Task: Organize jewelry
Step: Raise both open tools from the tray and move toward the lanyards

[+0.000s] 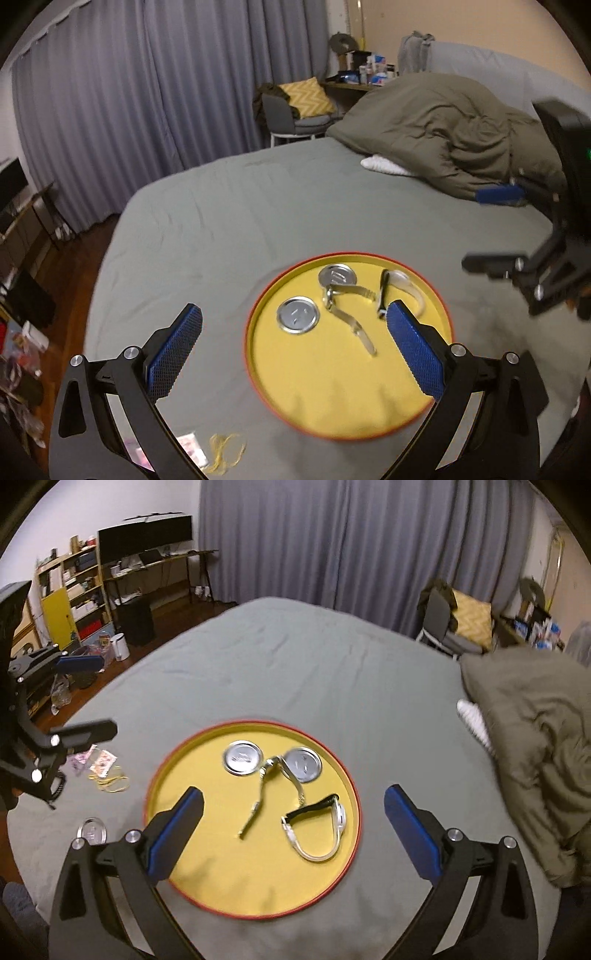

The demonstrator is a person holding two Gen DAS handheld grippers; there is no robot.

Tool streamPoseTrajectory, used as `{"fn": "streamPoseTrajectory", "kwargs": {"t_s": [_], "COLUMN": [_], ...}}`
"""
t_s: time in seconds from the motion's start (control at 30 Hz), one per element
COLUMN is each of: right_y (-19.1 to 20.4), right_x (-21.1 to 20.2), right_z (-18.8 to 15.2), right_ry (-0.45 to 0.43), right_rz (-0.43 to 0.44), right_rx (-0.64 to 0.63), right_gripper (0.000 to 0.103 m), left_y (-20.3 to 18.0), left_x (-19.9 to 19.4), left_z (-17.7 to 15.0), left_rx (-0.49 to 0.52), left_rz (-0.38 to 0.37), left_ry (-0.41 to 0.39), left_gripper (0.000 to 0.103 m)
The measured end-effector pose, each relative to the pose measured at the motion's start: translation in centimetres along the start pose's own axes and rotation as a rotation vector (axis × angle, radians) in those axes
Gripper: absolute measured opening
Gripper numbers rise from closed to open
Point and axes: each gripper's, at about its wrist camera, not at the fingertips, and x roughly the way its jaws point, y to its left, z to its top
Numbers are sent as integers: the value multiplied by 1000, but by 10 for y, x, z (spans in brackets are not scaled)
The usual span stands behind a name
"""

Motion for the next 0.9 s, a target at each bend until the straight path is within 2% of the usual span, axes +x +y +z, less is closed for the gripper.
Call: {"fn": "streamPoseTrajectory", "kwargs": {"t_s": [0.3,0.5,0.73,0.9], "right_y": [50,107,181,236], "right_x": [-71,-98,-111,-98], "right_z": [21,24,35,42], "right_ry": [-50,-74,-91,-76], "right_rz": [-4,41,81,108], "right_rx": [-60,-115,-217,-285], "right_gripper": [94,94,94,94], "left_y": [11,31,71,97], "left_x": [-93,-148,-191,-199], "left_z": [-20,-56,-114,-154], "left_rx": [29,26,-8,-29], "left_rz": [0,32,79,98], "left_ry": [12,16,57,100], "left_gripper": [98,98,98,98]}}
